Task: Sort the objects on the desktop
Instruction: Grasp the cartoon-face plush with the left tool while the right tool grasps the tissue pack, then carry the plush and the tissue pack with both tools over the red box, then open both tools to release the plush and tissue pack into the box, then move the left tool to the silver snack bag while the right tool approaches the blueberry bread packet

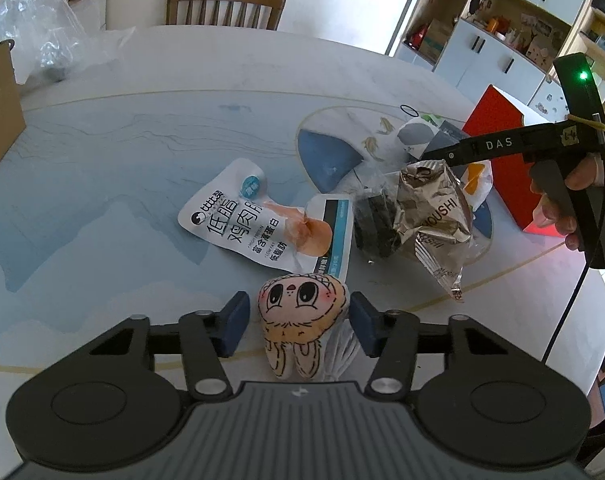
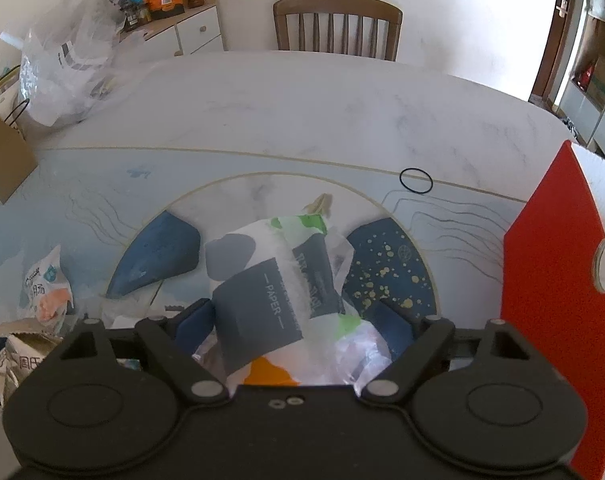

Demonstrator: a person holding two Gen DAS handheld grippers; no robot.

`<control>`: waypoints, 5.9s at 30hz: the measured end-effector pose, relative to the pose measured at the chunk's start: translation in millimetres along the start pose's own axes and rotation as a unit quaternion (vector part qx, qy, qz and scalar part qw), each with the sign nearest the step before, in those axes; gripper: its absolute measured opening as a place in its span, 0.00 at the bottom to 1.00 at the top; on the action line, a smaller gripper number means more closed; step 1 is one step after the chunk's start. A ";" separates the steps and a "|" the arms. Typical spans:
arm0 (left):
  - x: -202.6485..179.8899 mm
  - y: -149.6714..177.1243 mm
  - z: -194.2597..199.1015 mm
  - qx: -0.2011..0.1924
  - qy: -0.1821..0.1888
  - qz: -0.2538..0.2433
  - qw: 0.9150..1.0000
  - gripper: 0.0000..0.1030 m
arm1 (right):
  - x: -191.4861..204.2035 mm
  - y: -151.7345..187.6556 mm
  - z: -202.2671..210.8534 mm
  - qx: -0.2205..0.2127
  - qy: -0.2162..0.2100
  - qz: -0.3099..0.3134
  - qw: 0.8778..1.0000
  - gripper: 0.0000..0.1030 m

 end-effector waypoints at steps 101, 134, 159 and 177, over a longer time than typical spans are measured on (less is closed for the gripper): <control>-408.6 -124.3 -152.6 0.063 0.058 -0.253 0.964 0.39 | -261.0 37.0 112.5 -0.047 0.009 -0.103 0.994 0.37; -407.9 -108.4 -179.7 0.145 0.076 -0.229 0.959 0.52 | -267.3 55.9 75.7 0.026 0.017 -0.056 0.998 0.58; -385.3 -119.3 -97.0 0.044 0.114 -0.179 0.976 0.61 | -238.8 46.5 162.9 -0.052 -0.021 -0.078 0.995 0.66; -330.2 -99.2 -23.5 -0.015 0.137 -0.172 0.975 0.75 | -166.0 55.0 199.6 -0.104 -0.028 -0.082 0.991 0.78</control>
Point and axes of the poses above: each gripper's, at about its wrist camera, not at the fingertips, and z roughly against the way its jaws point, x to its left, y to its underside, the point moved 8 cm from there along -z, roughly the way its jaws point, and after that the axes turned 4 degrees about z, right-handed, at the moved point
